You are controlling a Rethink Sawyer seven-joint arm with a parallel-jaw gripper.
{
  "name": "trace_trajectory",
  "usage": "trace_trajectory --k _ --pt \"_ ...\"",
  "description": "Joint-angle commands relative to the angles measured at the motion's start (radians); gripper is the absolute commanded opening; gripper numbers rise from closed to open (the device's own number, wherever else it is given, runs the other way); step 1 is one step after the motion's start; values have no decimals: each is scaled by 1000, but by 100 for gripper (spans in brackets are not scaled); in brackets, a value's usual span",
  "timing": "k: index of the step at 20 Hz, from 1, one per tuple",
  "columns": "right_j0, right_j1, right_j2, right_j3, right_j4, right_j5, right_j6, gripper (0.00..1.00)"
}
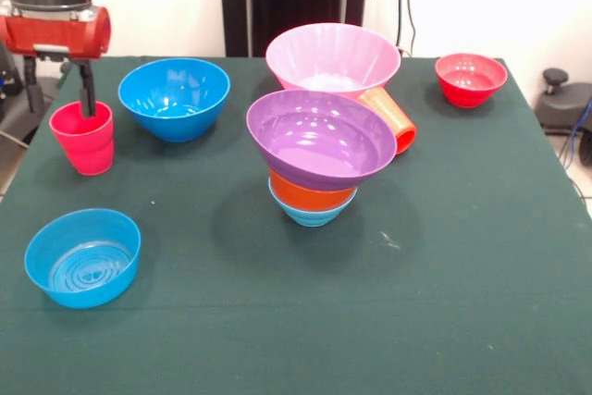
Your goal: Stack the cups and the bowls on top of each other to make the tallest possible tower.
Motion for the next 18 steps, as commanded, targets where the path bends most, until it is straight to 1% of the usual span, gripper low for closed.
trace_trajectory --k 1,8,15,18 --pt "60 99 6 10 -110 -80 36 100" --pt "90 127 -27 -15 -151 -95 34 100" --pt "124 153 -73 -30 -186 -134 62 100" --pt "118 147 -68 -25 -171 -90 55 100"
